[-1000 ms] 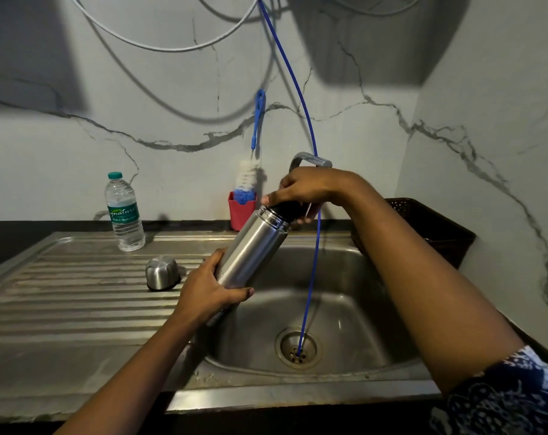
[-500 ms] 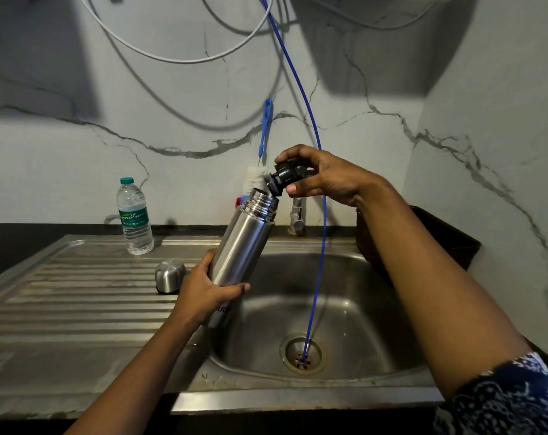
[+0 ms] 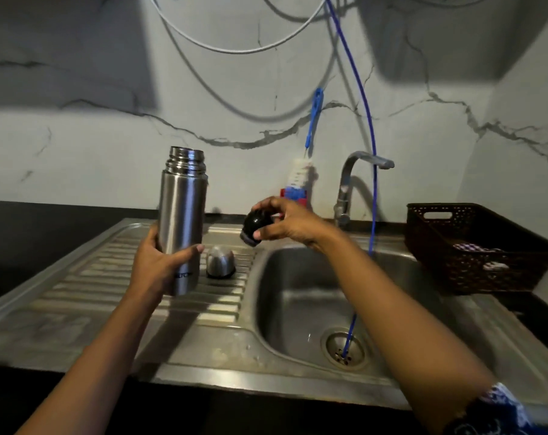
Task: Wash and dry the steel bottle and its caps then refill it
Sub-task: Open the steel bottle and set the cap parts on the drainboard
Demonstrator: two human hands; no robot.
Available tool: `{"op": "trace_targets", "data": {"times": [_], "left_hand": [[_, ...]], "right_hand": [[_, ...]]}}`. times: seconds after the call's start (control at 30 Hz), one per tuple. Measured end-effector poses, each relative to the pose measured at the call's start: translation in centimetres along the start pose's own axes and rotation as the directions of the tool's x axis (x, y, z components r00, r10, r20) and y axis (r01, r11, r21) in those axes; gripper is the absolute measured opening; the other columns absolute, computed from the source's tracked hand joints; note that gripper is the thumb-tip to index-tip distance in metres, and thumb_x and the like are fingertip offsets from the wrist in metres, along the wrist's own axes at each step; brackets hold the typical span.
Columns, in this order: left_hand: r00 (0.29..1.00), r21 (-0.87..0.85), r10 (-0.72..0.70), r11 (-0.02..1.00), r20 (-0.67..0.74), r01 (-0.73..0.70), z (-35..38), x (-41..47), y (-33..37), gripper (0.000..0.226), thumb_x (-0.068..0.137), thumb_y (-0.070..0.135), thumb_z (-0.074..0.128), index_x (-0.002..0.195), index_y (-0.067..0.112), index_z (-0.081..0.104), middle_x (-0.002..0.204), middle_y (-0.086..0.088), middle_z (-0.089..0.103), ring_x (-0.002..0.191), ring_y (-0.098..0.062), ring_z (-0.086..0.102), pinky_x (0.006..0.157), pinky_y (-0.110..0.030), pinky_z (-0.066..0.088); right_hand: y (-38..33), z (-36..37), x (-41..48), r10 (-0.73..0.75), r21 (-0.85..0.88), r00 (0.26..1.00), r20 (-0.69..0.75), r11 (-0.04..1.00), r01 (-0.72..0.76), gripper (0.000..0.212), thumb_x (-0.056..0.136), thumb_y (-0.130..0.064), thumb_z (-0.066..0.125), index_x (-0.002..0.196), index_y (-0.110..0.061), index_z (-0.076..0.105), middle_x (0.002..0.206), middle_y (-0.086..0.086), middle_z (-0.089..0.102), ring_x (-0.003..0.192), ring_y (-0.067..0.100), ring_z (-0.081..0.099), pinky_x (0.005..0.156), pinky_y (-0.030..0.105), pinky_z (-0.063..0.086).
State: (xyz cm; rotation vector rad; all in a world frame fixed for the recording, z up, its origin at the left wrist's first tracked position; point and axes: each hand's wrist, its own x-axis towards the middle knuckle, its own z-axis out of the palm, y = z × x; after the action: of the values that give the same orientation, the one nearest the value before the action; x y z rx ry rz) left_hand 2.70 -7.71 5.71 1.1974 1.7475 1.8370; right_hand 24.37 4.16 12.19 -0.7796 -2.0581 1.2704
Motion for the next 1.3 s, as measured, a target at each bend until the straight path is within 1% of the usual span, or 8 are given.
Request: {"op": "trace_targets", "data": {"times": [0.13,0.4,0.5,0.73,0.87,1.03,1.17,1.3], "left_hand": [[0.994,-0.055,-0.038,0.998,-0.105,0.032,-2.7,0.6,-1.2,0.068,0.068,0.010,0.082,0.128,0.013,0.049,0.102,-0.006,0.062,0.081,-0.016,0.062,0.083,-0.043,0.053],[0.980,-0.126,-0.079,0.990,-0.183,0.056,-4.2,1.0,-2.7,0.064,0.069,0.014,0.082,0.124,0.017,0.051,0.100,-0.002,0.064,0.087,-0.022,0.064,0.084,-0.046,0.055],[0.982,-0.134,-0.076,0.990,-0.174,0.053,-4.1,0.9,-2.6,0.062,0.070,0.013,0.082,0.123,0.017,0.051,0.095,0.004,0.063,0.083,-0.017,0.064,0.085,-0.046,0.055],[0.987,-0.133,-0.068,0.990,-0.145,0.048,-4.3,0.7,-2.5,0.067,0.069,0.016,0.082,0.127,0.021,0.048,0.101,0.001,0.063,0.093,-0.023,0.064,0.087,-0.046,0.054],[0.988,-0.131,-0.053,0.991,-0.142,0.034,-4.2,0.4,-2.3,0.066,0.070,0.015,0.082,0.127,0.020,0.048,0.099,0.003,0.062,0.086,-0.014,0.063,0.083,-0.040,0.054],[0.994,-0.155,-0.038,0.988,-0.106,0.021,-3.5,-0.3,-1.2,0.060,0.070,0.010,0.080,0.120,0.022,0.048,0.095,0.007,0.062,0.084,-0.011,0.063,0.080,-0.036,0.053],[1.000,-0.157,0.023,0.987,-0.021,-0.026,-1.6,-1.0,0.6,0.067,0.067,0.010,0.082,0.125,0.018,0.049,0.100,0.003,0.064,0.089,-0.017,0.064,0.070,-0.032,0.053],[0.992,-0.178,0.073,0.983,0.102,-0.054,2.7,-2.2,3.3,0.068,0.065,0.011,0.084,0.122,0.023,0.049,0.101,0.004,0.064,0.089,-0.014,0.064,0.069,-0.027,0.050]], "right_hand": [[2.5,5.0,2.4,0.022,-0.181,0.996,0.084,0.984,-0.007,0.053,0.067,-0.005,0.081,0.114,-0.017,0.060,0.110,0.005,0.061,0.095,0.017,0.059,0.091,0.034,0.049],[4.6,10.2,4.0,0.030,-0.449,0.988,0.150,0.893,0.041,0.059,0.066,-0.019,0.083,0.118,-0.021,0.057,0.121,0.002,0.060,0.106,0.019,0.057,0.094,0.035,0.048],[4.7,10.9,3.8,0.013,-0.500,0.984,0.177,0.863,0.079,0.061,0.066,-0.018,0.083,0.121,-0.020,0.056,0.123,0.004,0.058,0.109,0.020,0.054,0.093,0.032,0.047],[5.4,11.3,3.4,0.019,-0.533,0.985,0.171,0.842,0.076,0.064,0.069,-0.016,0.081,0.126,-0.019,0.052,0.129,0.005,0.054,0.116,0.022,0.050,0.091,0.029,0.042],[5.3,11.3,3.1,0.032,-0.531,0.984,0.174,0.845,0.066,0.069,0.069,-0.015,0.081,0.130,-0.019,0.049,0.131,0.006,0.053,0.117,0.022,0.050,0.096,0.033,0.043],[3.2,8.7,2.1,-0.022,-0.348,1.000,0.022,0.937,0.028,0.054,0.076,-0.012,0.076,0.124,-0.015,0.054,0.123,0.005,0.059,0.099,0.015,0.057,0.086,0.026,0.048],[0.3,5.5,1.1,-0.066,-0.079,0.978,-0.199,0.996,0.051,0.030,0.083,-0.019,0.071,0.111,-0.015,0.062,0.107,0.001,0.066,0.099,0.016,0.062,0.095,0.040,0.050],[-3.9,2.8,-1.1,-0.077,0.158,0.986,-0.150,0.982,0.100,0.037,0.090,-0.036,0.060,0.122,-0.016,0.057,0.121,-0.001,0.062,0.113,0.014,0.057,0.094,0.036,0.048]]}}
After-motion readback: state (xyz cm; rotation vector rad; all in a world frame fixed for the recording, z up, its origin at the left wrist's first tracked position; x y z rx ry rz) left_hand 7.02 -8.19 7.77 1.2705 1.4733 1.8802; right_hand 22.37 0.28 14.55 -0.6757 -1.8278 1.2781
